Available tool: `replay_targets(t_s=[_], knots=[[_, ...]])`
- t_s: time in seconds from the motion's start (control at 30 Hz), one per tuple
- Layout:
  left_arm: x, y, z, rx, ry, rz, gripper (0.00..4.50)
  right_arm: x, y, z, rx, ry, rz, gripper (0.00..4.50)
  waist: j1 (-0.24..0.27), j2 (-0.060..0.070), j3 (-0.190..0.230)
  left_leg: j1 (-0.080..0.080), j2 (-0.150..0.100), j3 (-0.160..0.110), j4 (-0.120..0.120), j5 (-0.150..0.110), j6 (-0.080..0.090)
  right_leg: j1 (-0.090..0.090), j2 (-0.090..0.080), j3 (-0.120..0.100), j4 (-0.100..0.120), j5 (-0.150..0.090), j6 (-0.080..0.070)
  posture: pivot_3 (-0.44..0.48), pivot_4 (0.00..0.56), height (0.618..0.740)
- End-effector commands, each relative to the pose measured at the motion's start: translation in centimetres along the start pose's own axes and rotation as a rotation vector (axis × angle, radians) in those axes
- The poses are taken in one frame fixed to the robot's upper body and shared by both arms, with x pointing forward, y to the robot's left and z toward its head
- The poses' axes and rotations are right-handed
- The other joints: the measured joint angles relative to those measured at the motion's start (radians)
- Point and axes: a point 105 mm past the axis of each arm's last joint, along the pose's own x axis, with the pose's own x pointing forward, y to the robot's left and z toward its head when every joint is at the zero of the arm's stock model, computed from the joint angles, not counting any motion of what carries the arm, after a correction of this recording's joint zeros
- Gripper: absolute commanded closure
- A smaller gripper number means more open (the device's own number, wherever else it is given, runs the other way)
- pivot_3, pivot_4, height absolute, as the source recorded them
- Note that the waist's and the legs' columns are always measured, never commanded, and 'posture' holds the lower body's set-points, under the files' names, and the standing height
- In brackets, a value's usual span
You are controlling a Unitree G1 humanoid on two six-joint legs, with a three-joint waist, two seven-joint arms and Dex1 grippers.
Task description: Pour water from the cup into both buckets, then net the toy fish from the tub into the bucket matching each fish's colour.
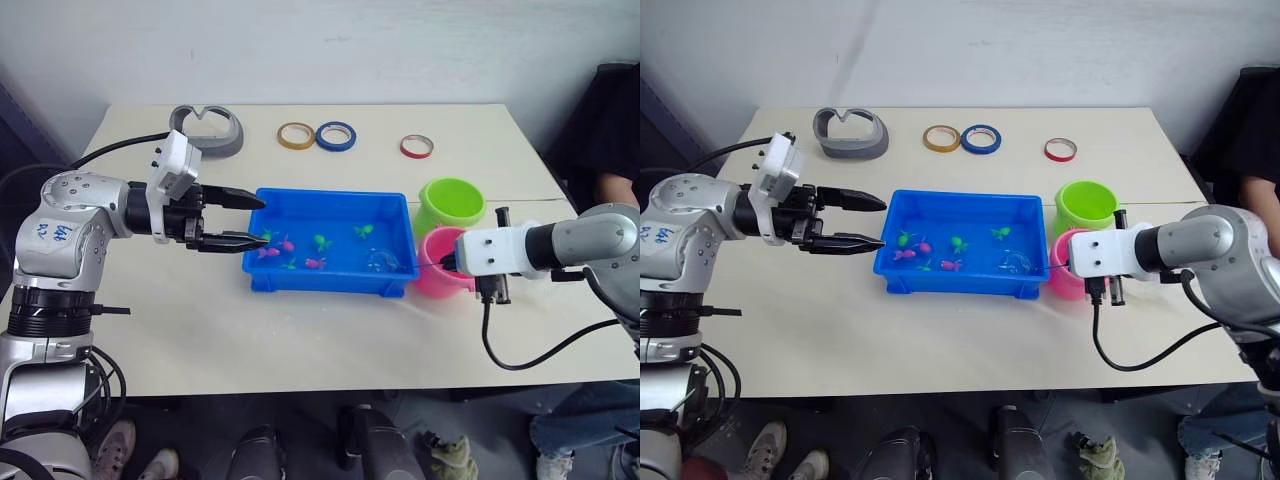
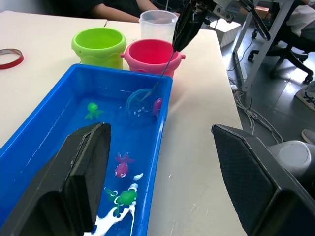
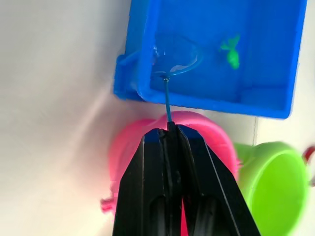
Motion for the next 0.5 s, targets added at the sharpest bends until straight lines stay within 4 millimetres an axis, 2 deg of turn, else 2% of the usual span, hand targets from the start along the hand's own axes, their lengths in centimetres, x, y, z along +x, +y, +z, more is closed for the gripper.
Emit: replay_targets(t_s=[0.03, 0.2, 0.5], knots=[[-0.45, 0.04, 0.88, 0.043, -0.009, 0.015, 0.9, -0.81, -0.17, 0.58, 0.148, -0.044, -0.027, 4.5, 0.0, 0.0, 0.0, 0.0, 0.0, 0.0, 0.0, 0.0, 0.0, 0.0, 0.0, 0.0, 0.0, 0.0, 0.0, 0.0, 0.15, 0.727], [-0.56, 0.05, 0.8, 0.042, -0.004, 0.02, 0.9, -1.05, -0.11, 0.65, 0.332, -0.081, -0.023, 4.5, 0.0, 0.0, 0.0, 0.0, 0.0, 0.0, 0.0, 0.0, 0.001, 0.0, 0.0, -0.001, -0.001, 0.0, 0.0, 0.0, 0.15, 0.727], [-0.71, 0.09, 0.84, 0.046, 0.001, 0.021, 0.9, -1.02, 0.28, 1.13, 0.556, -0.159, -0.004, 4.5, 0.0, 0.0, 0.0, -0.001, 0.0, 0.0, -0.001, -0.001, 0.001, 0.0, 0.0, -0.001, -0.001, 0.0, 0.0, 0.0, 0.15, 0.727]])
